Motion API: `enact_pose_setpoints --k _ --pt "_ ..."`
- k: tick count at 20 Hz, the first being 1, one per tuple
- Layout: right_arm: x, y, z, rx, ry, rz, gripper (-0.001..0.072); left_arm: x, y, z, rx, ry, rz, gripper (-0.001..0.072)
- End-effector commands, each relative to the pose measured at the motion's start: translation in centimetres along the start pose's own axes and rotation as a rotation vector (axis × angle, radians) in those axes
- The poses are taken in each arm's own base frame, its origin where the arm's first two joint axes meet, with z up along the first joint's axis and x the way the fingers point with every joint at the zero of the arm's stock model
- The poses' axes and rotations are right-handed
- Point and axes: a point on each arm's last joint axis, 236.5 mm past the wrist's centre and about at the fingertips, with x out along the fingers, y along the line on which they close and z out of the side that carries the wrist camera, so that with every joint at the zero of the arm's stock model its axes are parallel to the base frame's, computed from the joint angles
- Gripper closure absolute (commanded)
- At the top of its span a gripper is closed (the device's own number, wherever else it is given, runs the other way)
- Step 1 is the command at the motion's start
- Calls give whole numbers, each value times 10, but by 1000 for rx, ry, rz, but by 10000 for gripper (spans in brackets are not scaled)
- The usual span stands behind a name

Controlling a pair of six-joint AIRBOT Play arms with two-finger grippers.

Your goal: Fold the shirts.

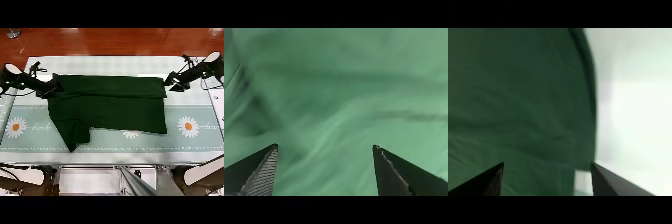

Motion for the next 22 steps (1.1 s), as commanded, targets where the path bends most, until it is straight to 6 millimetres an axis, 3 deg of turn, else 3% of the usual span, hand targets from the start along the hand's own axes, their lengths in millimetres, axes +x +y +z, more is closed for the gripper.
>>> enact_pose_setpoints --k 1,2,4,6,8,10,13,17,18,19,20,22 --pt "-52 -34 -24 20 -4 -122 92 -34 19 -37 -57 103 1 3" --pt "-66 -49 -35 45 -37 -164 91 -44 26 -48 -87 90 0 3" --pt "-73 -63 -60 122 -127 -155 93 -52 42 -87 -95 98 -10 4" --pt "-57 -58 -94 179 -188 -86 95 -44 55 -137 -166 120 -31 3" --pt "-35 -42 -128 174 -205 -16 95 -32 57 -166 -291 70 -93 3" --pt "-17 -29 -152 193 -201 53 95 -24 49 -174 -362 -11 -184 3" --pt "0 -18 -172 211 -166 120 95 -9 31 -167 -382 -104 -289 3" --pt "3 -17 -174 226 -162 132 95 15 5 -162 -302 -149 -315 4" --pt "3 -21 -176 222 -156 113 95 16 -3 -163 -259 -134 -318 35" --pt "4 -30 -181 235 -136 69 95 16 -10 -166 -215 -117 -328 418" --pt "5 -47 -190 256 -104 -5 95 12 -16 -167 -182 -107 -347 670" --pt "6 -67 -215 321 -17 -101 96 3 -26 -165 -141 -92 -381 687"
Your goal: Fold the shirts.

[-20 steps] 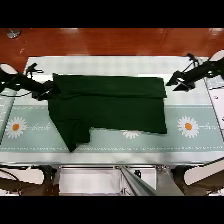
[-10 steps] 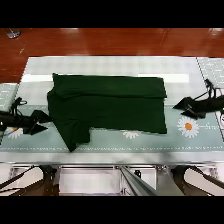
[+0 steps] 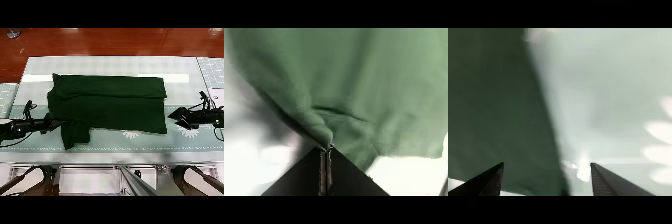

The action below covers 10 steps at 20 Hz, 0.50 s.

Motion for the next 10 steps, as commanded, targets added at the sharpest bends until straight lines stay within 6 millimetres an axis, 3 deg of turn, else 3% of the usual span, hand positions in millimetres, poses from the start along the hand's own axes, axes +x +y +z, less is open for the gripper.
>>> enact_pose_setpoints --k 1,4,8,10 --pt "0 -29 -29 73 108 -120 95 -3 -25 -2 88 34 -67 687" --pt "7 -8 -45 92 160 -18 95 -8 -32 6 111 24 -75 687" --pt "15 -2 -48 124 187 26 96 -8 -33 6 111 23 -78 687" --pt "30 7 -59 84 257 34 95 -8 -33 6 110 24 -79 687"
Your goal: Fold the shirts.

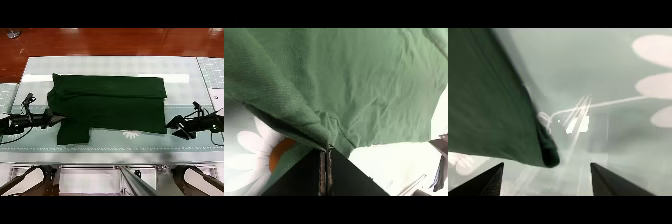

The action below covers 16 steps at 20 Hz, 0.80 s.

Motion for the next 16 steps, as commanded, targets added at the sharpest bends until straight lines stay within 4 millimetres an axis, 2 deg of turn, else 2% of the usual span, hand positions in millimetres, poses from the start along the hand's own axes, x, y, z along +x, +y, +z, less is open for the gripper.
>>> enact_pose_setpoints --k 1,2,4,5,6,7,9,12,14,16 --pt "23 13 -8 -43 79 10 95 0 -2 1 3 1 -6 687" --pt "26 17 0 -62 58 2 96 0 -3 0 2 1 -7 687" --pt "25 40 20 -88 0 31 103 0 -3 0 2 3 -8 687" --pt "23 51 28 -110 -14 43 243 -1 -3 0 3 2 -8 687" --pt "19 61 35 -142 -23 50 527 -2 -4 2 9 3 -10 687" --pt "12 71 43 -189 -40 57 678 -7 -11 5 21 6 -27 686" --pt "-13 88 64 -246 -99 58 678 -24 -24 25 64 -24 -47 687" --pt "-44 108 101 -306 -171 41 678 -46 -39 77 96 -126 -17 687" --pt "-52 121 126 -313 -195 53 678 -43 -45 109 101 -158 0 687" --pt "-54 129 157 -297 -233 62 678 -27 -50 139 102 -161 11 687"
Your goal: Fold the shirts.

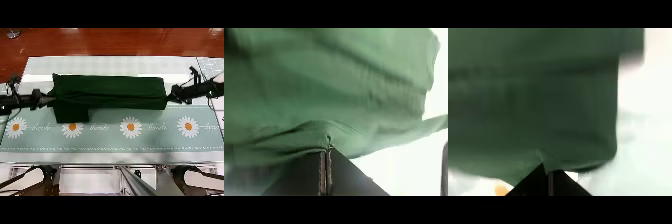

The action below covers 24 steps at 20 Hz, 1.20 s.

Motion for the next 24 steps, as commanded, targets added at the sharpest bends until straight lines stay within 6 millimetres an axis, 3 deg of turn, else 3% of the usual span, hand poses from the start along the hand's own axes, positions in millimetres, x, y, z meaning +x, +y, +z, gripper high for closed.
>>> enact_pose_setpoints --k 1,7,10,12,13,14,15,17,20,21,22,24 --pt "1 6 53 3 -61 18 678 25 -5 56 3 -36 23 687" --pt "35 8 123 88 -108 123 678 105 9 129 -110 3 9 687" --pt "50 -1 140 129 -103 124 678 131 13 146 -106 11 2 687" --pt "55 -2 143 139 -99 141 677 135 11 155 -91 -12 4 687" --pt "55 -1 145 137 -105 146 652 132 9 160 -83 -22 2 655" --pt "50 -3 149 132 -114 143 346 126 5 163 -75 -19 -7 389" --pt "45 -4 152 114 -122 144 70 118 1 163 -69 -1 -22 11" --pt "29 -13 156 108 -129 147 95 86 1 163 -66 55 -35 3" --pt "18 -57 145 176 -88 53 95 31 47 137 -167 173 148 4" --pt "19 -71 134 195 -49 -5 95 15 54 129 -138 201 205 4" --pt "21 -78 126 191 -14 -31 95 7 44 128 -80 200 205 4" --pt "33 -71 110 167 63 -22 95 0 11 136 33 120 205 4"
